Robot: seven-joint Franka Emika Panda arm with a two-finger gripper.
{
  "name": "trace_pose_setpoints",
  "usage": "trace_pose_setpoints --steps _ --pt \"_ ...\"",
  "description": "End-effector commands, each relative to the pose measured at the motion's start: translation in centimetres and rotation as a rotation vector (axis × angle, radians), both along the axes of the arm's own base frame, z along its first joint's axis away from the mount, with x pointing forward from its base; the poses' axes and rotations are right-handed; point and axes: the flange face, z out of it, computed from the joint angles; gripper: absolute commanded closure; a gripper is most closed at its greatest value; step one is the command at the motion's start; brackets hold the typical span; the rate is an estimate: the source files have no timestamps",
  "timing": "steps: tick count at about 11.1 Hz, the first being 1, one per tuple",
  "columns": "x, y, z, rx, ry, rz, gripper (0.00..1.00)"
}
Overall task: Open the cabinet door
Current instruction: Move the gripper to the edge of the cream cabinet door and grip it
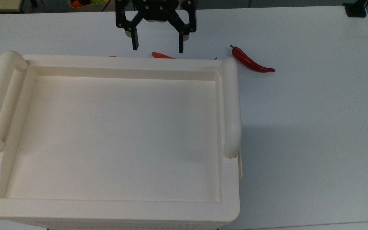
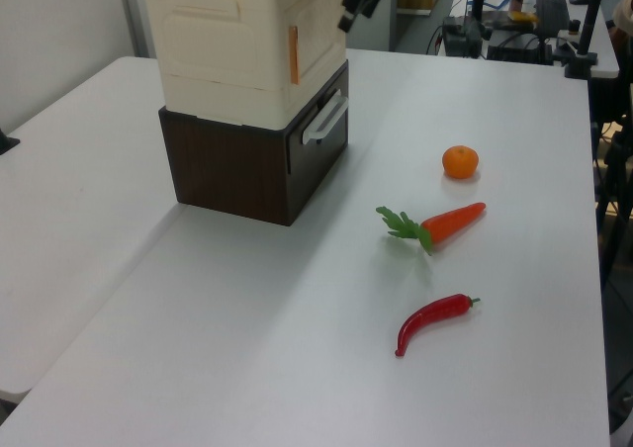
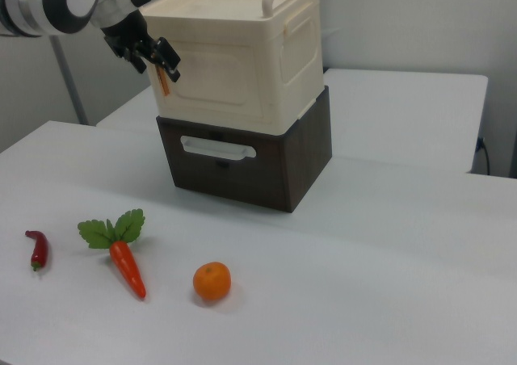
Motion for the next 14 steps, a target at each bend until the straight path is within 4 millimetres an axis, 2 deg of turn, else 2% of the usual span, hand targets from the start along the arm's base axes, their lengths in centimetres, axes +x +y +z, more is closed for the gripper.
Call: trace_pose_setpoints --steps 1,5,6,7,9,14 --pt "2.5 3.9 -2.0 -0.006 -0.112 -0.035 0.0" --pt "4.0 7.3 -5.1 -0.072 -0.186 -0.047 0.01" --pt "4.1 7.7 -5.2 -0.088 -0.208 -0.033 0.06" --pt "4.0 8.4 -5.3 -0.104 -0.215 -0.016 0.13" --pt "3.9 8.3 -5.1 -0.107 -0.217 -0.017 0.34" --pt "3.4 8.2 -4.4 -0.109 -0.212 -0.016 0.74"
